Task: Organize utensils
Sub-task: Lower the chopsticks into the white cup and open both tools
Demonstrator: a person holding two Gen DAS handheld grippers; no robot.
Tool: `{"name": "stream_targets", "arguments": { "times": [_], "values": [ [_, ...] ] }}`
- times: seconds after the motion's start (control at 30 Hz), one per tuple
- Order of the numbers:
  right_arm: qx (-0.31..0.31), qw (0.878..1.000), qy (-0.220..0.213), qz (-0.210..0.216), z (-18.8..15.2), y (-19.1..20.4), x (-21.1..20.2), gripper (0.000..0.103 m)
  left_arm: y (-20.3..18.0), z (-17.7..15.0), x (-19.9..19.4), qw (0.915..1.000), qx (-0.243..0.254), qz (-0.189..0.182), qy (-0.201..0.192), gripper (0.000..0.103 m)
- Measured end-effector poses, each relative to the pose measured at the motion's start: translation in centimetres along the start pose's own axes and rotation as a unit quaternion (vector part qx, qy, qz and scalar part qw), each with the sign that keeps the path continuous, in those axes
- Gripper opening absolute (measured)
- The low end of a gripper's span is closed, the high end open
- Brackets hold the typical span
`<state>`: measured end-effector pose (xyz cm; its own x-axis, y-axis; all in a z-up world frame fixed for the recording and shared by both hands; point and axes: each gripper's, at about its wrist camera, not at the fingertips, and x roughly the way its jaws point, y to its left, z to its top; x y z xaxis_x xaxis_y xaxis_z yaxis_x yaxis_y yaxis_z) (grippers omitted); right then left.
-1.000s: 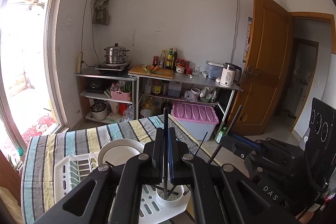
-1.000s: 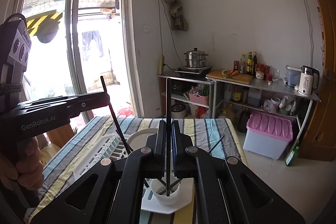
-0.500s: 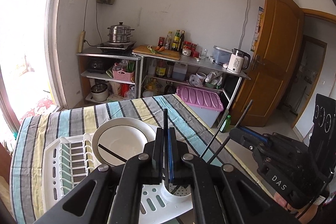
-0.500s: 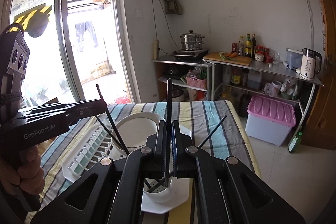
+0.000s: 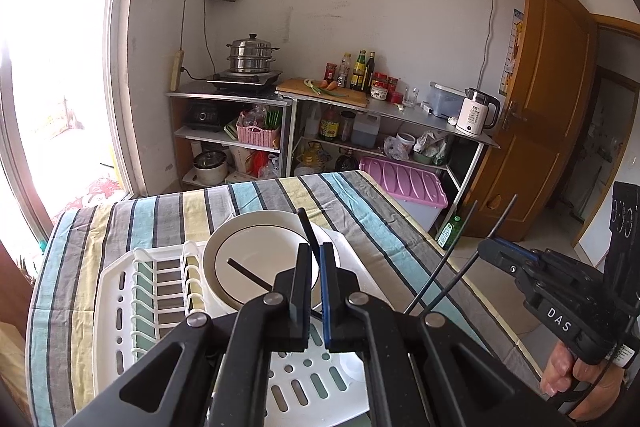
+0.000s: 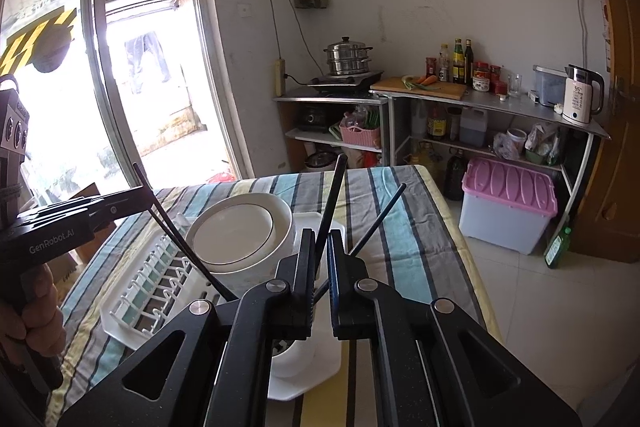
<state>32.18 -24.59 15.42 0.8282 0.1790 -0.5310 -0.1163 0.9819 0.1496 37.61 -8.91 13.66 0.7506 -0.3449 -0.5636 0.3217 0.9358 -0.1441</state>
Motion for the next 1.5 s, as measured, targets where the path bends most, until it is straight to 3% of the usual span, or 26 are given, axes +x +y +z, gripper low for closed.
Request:
{"name": "stream_targets", "arguments": {
  "times": [0.17,0.27,0.7,1.5],
  "values": [
    [-0.006,1.0,0.005,-0.009,-0.1,0.1,-0.1,0.007,0.3,-0.4,-0.3,1.0,-0.001,0.005,-0.005,0.004],
    [-0.009,1.0,0.002,-0.009,-0.2,0.2,-0.3,0.015,0.2,-0.7,-0.7,1.0,0.001,0.003,-0.005,0.004],
    [-0.013,1.0,-0.001,-0.01,-1.6,1.0,-2.9,0.017,-0.4,-2.7,-3.7,0.9999,0.011,0.001,-0.012,0.004],
    [-0.033,0.999,-0.025,0.025,-8.8,5.6,-12.5,0.017,-0.8,-12.9,-14.3,0.9996,0.022,0.004,-0.018,0.006]
  ]
}}
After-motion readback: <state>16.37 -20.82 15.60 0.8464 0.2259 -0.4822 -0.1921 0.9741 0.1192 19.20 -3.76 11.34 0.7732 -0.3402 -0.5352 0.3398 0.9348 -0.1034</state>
